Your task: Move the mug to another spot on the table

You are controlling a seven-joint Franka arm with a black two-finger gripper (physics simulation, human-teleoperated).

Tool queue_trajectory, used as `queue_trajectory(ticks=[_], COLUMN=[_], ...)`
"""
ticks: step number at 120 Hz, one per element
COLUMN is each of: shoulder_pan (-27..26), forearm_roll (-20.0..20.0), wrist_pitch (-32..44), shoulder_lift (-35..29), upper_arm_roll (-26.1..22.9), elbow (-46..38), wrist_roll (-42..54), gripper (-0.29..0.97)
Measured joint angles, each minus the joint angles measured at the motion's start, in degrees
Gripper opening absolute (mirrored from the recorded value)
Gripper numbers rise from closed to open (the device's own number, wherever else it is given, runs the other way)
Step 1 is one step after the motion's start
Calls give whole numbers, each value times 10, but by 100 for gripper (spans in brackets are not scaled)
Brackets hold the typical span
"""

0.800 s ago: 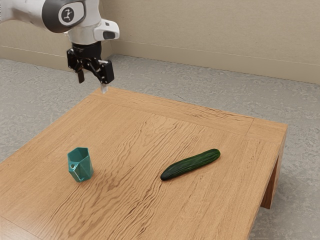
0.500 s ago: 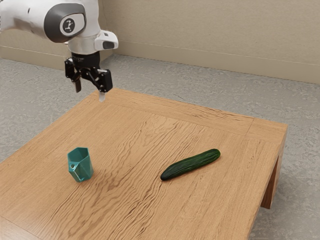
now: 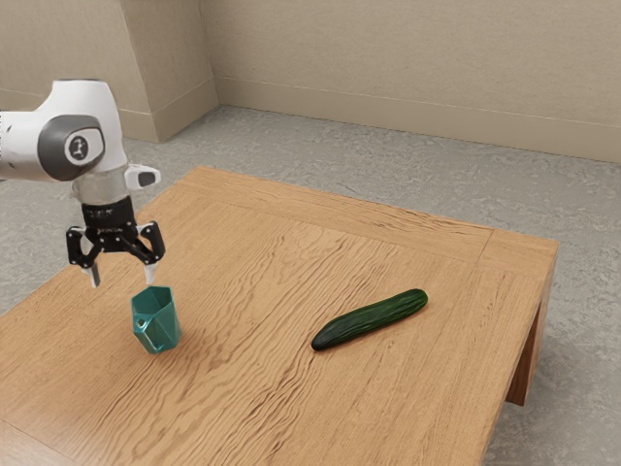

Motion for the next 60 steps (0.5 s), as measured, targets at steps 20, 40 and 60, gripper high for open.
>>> queue_trajectory(ticks=[20,40,60], shoulder_pan=[0,-1,-1], forearm_roll=[19,38,35], wrist_pitch=[47,160,281], shoulder_lift=[0,-4,18], upper_arm_roll=[9,9,9], elbow=[-63,-146,-184], wrist_roll=[16,46,70], gripper=[68,68,68])
